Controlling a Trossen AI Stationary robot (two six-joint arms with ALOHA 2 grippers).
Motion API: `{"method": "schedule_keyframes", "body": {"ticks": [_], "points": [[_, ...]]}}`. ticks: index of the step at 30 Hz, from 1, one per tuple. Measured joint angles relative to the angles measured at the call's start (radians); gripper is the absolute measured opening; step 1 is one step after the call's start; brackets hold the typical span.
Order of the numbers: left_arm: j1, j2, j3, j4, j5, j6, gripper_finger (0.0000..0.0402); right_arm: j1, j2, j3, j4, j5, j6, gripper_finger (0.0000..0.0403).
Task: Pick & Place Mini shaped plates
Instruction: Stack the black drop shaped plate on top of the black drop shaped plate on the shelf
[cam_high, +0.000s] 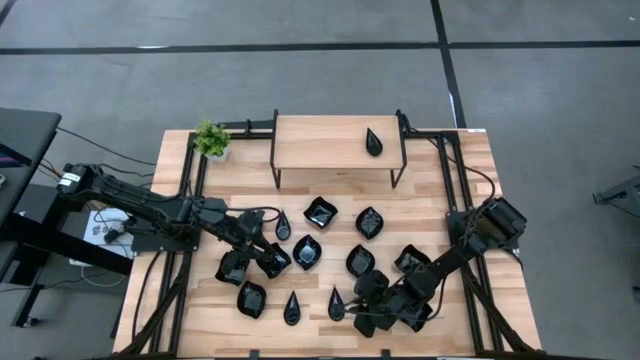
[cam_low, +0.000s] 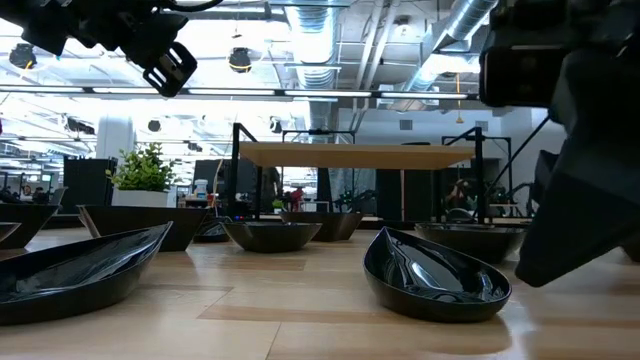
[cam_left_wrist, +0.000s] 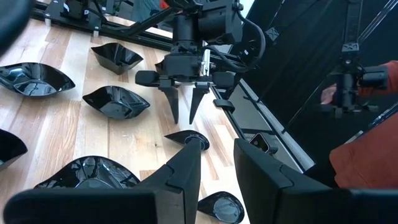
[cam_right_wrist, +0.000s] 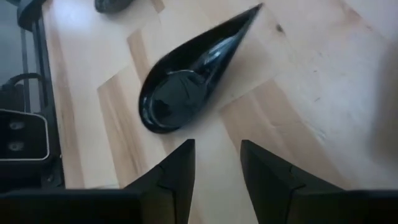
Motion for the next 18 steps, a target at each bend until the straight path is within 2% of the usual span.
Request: {"method": "schedule_keyframes", "body": {"ticks": [18], "points": [[0.0,0.0,0.0,0.0,0.0,0.0,0.0097,-0.041,-0.002,0.045,0.006,0.055,-0.071,0.0124]]}}
